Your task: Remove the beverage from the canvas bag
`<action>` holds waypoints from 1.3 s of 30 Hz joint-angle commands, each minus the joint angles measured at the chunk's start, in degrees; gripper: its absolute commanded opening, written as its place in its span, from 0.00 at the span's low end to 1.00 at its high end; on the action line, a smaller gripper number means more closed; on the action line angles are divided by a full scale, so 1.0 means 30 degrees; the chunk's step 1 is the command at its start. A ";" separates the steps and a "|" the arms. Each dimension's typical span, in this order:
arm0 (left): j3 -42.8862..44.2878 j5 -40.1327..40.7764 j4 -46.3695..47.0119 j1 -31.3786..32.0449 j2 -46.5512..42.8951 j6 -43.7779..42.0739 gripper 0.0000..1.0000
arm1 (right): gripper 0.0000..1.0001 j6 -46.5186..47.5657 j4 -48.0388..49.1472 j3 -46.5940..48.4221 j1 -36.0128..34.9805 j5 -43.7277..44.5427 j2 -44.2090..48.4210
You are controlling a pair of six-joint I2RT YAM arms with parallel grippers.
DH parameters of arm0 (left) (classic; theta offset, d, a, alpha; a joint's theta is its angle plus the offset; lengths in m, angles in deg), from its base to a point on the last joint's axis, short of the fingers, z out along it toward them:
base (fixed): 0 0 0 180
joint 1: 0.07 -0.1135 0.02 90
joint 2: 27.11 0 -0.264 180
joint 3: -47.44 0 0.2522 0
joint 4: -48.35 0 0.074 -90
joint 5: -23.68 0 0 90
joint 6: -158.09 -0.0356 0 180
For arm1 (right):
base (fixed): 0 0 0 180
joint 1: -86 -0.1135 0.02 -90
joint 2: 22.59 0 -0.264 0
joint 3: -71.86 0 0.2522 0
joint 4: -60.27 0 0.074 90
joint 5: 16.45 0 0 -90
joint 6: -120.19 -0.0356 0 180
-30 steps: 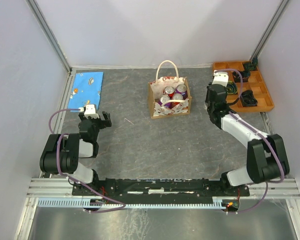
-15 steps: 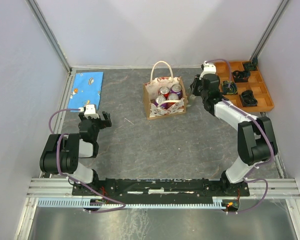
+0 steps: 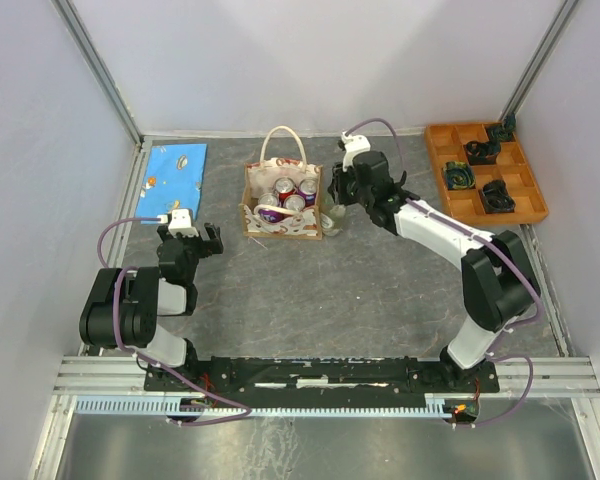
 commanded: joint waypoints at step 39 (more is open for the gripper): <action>0.0434 0.0157 0.0673 0.0105 -0.0104 -0.0818 0.99 | 0.99 0.1274 0.0098 -0.3207 0.0204 0.9907 0.4279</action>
